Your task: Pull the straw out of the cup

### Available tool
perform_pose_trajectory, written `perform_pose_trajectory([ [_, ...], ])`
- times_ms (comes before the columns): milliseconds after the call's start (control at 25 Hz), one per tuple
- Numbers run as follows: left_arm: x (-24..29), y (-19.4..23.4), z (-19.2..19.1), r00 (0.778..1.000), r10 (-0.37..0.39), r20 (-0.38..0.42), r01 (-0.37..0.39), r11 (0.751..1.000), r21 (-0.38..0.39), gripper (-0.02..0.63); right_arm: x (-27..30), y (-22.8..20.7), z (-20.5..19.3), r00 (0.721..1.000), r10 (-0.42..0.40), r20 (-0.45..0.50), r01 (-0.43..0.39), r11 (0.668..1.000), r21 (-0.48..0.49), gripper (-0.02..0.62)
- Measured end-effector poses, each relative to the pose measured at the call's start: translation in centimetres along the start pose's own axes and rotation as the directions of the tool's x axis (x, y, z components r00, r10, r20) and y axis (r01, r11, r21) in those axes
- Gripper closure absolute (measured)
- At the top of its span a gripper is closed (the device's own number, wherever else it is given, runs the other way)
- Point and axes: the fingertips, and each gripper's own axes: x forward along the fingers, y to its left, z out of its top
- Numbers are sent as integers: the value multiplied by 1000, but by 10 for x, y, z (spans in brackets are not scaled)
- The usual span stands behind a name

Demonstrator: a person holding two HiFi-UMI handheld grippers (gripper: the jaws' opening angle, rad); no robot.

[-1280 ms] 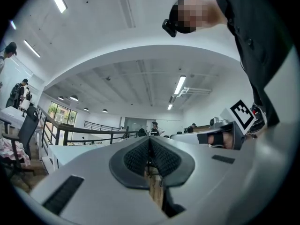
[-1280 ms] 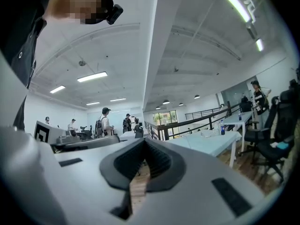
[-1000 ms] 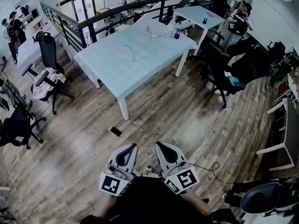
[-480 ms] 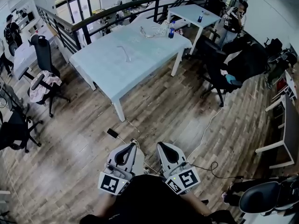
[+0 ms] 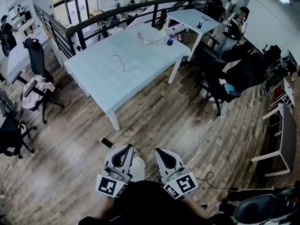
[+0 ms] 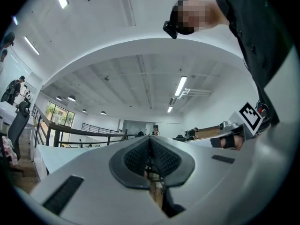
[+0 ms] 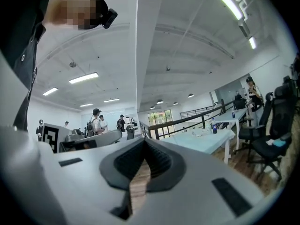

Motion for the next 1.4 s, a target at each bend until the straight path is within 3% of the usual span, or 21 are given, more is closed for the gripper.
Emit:
perform_pose_trajectory([
  [280, 59, 45, -13, 1000, 28, -7, -28, 999, -26, 594, 64, -42, 14, 1000, 19, -11, -19, 1000, -15, 586],
  [840, 180, 120, -14, 1000, -11, 19, 12, 1000, -29, 594, 165, -129, 41, 1000, -9, -25, 8, 999, -39, 586],
  [1400, 202, 153, -18, 1000, 28, 9, -27, 999, -28, 594, 212, -140, 43, 998, 54, -41, -56, 997, -50, 586],
])
